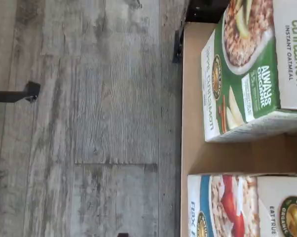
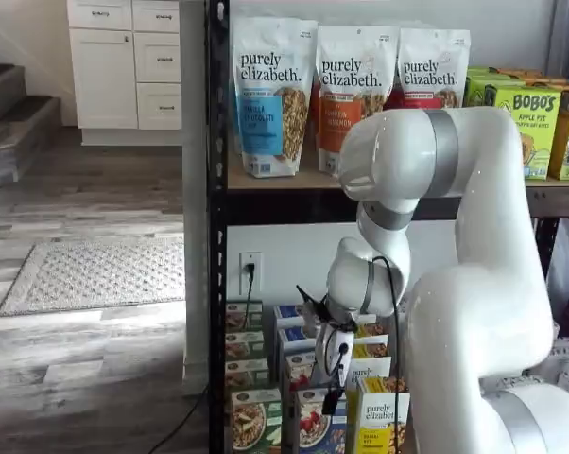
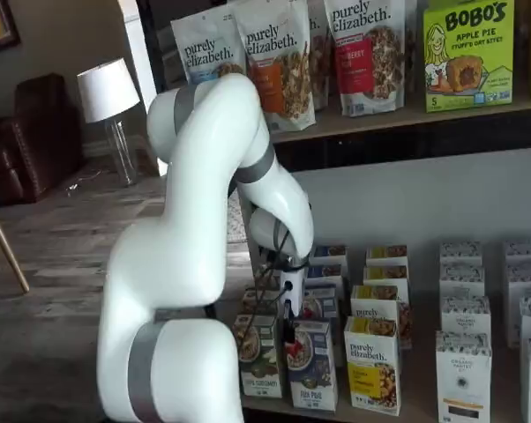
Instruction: Pick up the blue and white box that is on the bottom shelf, the second box from the left
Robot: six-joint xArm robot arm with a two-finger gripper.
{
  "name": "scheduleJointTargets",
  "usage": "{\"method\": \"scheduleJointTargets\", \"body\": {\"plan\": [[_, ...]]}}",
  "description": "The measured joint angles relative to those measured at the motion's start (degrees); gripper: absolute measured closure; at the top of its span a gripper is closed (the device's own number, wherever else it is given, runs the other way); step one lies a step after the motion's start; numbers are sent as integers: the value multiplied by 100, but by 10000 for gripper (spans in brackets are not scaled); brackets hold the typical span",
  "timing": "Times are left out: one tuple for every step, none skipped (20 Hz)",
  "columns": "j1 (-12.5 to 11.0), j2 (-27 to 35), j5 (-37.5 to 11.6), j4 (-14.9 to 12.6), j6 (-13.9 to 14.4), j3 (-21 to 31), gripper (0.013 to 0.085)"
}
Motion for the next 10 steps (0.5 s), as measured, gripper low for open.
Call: {"method": "scheduleJointTargets", "body": {"plan": [[15, 13, -77, 17, -3, -1, 130], [37, 48, -120, 25, 9, -41, 130], [50, 83, -117, 18, 32, -97, 130], [57, 115, -102, 1, 58, -144, 130], [63, 141, -86, -3, 70, -187, 130], [71, 173, -72, 1, 76, -235, 130], [75, 197, -72, 5, 78, -266, 130], [80, 226, -90, 19, 74, -298, 130], [84, 252, -114, 26, 70, -323, 130], [88, 282, -153, 36, 64, -347, 130]]}}
